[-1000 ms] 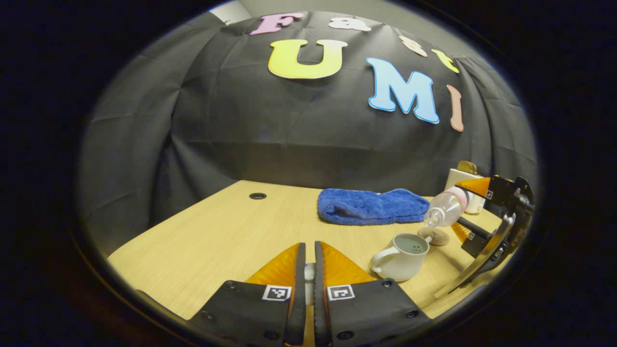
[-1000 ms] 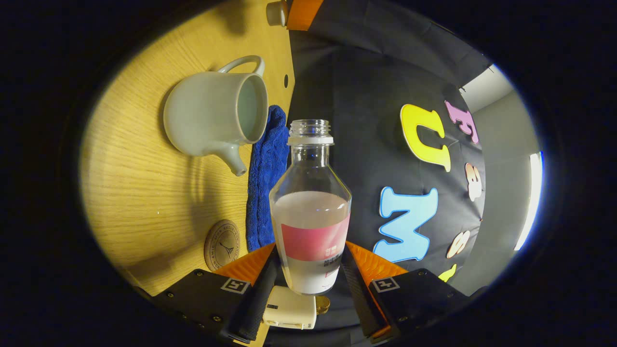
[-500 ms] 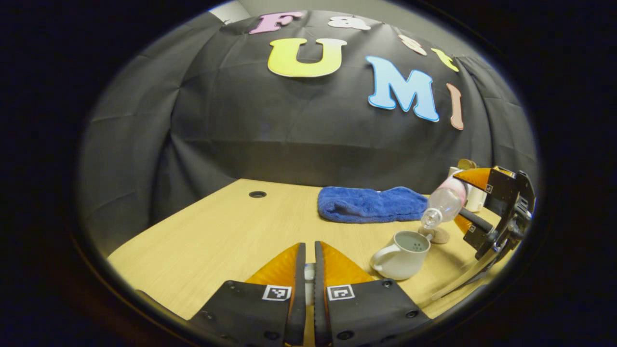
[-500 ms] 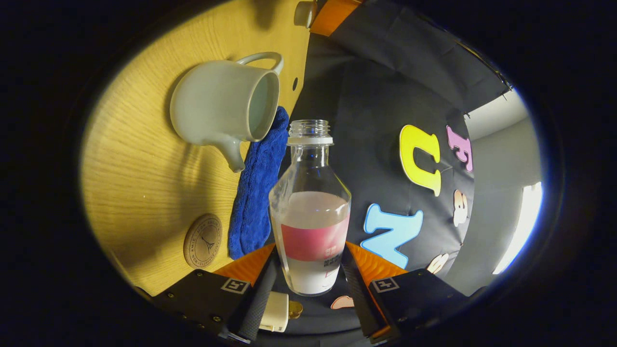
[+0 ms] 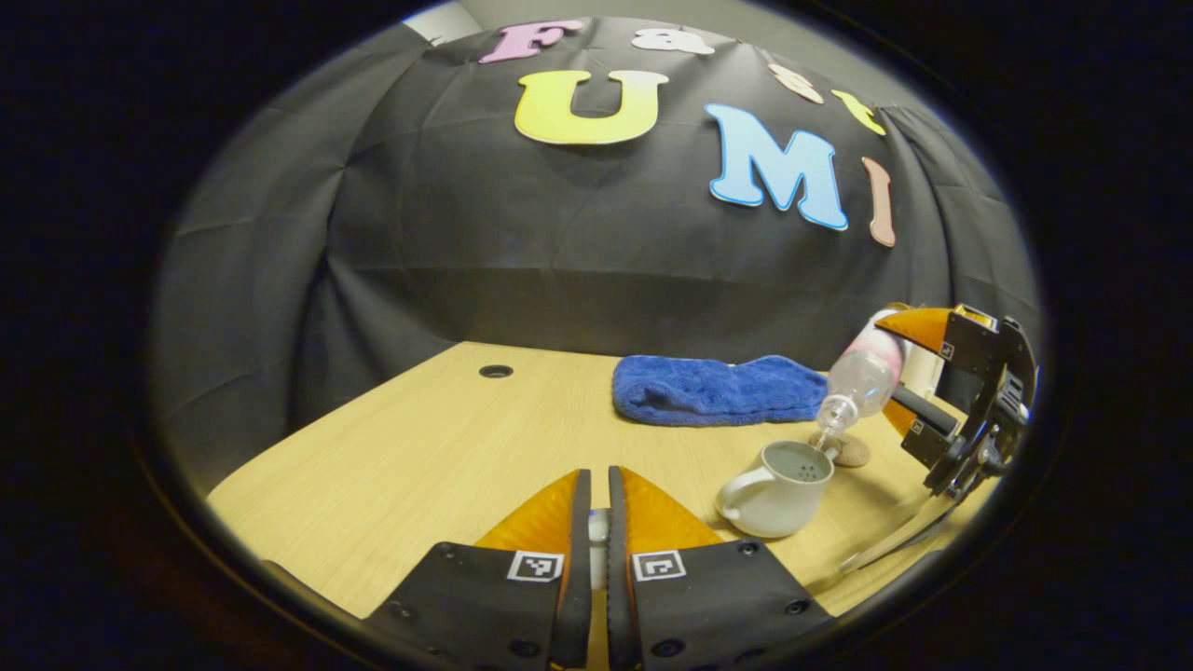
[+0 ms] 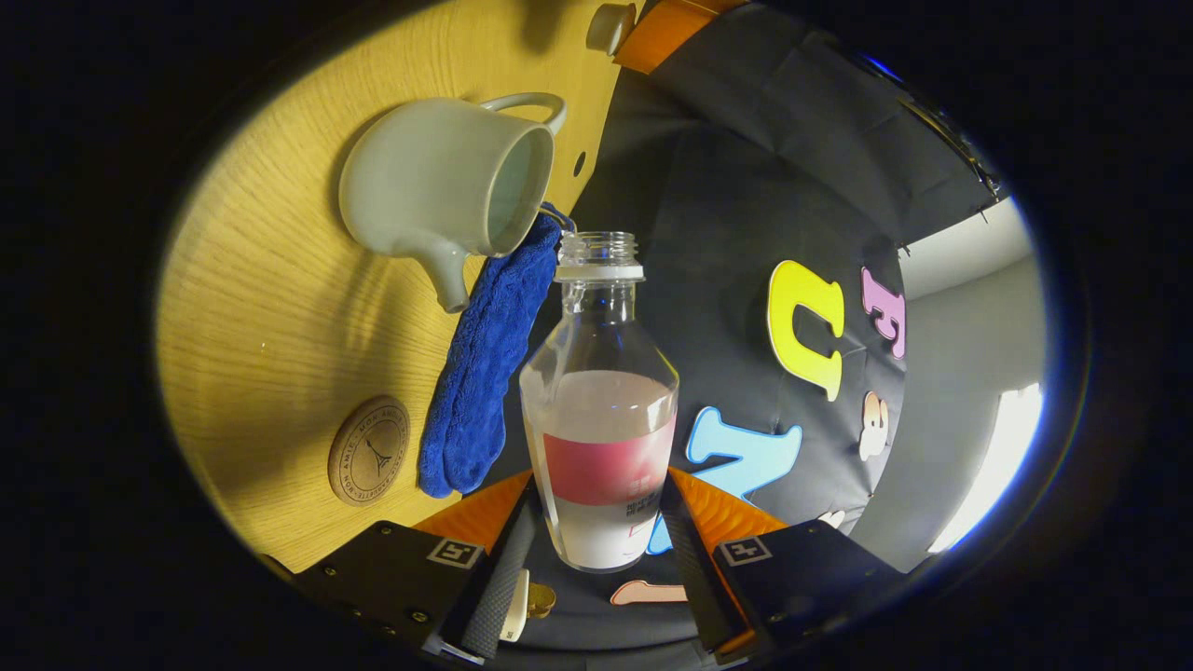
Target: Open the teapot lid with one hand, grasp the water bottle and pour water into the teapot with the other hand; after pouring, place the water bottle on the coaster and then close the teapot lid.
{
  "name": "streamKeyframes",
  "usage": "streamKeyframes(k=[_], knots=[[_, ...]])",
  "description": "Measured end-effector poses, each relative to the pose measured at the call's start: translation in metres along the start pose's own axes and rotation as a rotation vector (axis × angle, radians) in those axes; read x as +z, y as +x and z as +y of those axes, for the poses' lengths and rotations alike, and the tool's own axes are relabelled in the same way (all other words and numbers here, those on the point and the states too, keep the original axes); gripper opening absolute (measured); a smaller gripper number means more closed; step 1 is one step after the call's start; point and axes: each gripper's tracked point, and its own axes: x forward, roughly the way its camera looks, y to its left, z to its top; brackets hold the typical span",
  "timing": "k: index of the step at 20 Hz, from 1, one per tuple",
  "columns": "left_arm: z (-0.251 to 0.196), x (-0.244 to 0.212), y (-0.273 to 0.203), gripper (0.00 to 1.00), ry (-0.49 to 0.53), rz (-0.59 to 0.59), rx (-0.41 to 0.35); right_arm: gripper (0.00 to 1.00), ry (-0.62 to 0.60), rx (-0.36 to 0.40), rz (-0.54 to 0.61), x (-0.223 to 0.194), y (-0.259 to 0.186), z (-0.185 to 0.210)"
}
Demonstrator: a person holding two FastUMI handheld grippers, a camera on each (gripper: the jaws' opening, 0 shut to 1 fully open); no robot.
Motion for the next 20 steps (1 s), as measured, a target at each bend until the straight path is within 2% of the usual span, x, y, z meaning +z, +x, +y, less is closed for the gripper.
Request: streamKeyframes(k=[20], knots=[[-0.001,-0.001,-0.001,0.14,0.016,0.008,-0.005,0.76,-0.110,-0.082,-0.041,-0.002,0.009,-0.023]])
